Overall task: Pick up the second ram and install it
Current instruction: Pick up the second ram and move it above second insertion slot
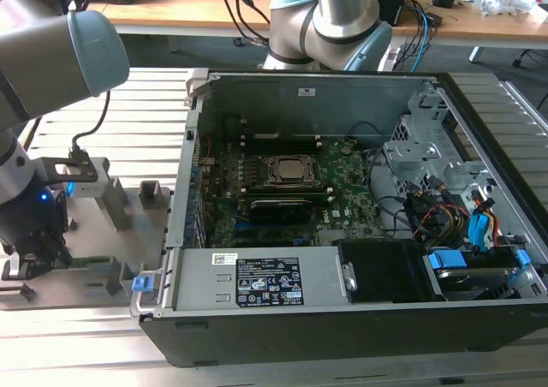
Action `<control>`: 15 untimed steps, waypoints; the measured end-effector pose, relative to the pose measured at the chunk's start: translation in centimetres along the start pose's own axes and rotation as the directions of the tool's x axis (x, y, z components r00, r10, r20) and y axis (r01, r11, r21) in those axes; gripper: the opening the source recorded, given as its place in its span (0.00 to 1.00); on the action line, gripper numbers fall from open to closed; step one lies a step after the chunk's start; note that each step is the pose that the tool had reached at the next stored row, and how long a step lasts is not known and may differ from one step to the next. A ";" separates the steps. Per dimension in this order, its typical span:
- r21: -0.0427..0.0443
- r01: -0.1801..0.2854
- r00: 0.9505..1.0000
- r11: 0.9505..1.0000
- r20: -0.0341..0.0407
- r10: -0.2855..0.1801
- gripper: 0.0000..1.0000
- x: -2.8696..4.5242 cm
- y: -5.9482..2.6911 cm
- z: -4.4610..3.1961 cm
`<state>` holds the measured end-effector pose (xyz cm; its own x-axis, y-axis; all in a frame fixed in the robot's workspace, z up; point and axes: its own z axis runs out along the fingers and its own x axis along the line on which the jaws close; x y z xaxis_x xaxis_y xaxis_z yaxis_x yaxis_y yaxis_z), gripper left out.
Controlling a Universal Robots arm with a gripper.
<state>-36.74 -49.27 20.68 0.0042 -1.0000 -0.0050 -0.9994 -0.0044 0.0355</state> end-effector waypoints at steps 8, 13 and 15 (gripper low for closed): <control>0.000 0.000 1.000 1.000 0.000 0.000 0.14 0.00 0.03 -0.85; 0.000 0.000 1.000 1.000 0.000 0.000 0.14 0.00 0.03 -0.95; 0.000 0.000 1.000 1.000 0.000 0.000 0.14 0.00 0.03 -0.97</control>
<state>-36.74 -49.27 21.66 0.0042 -1.0000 -0.0050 -0.9994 -0.0044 0.0355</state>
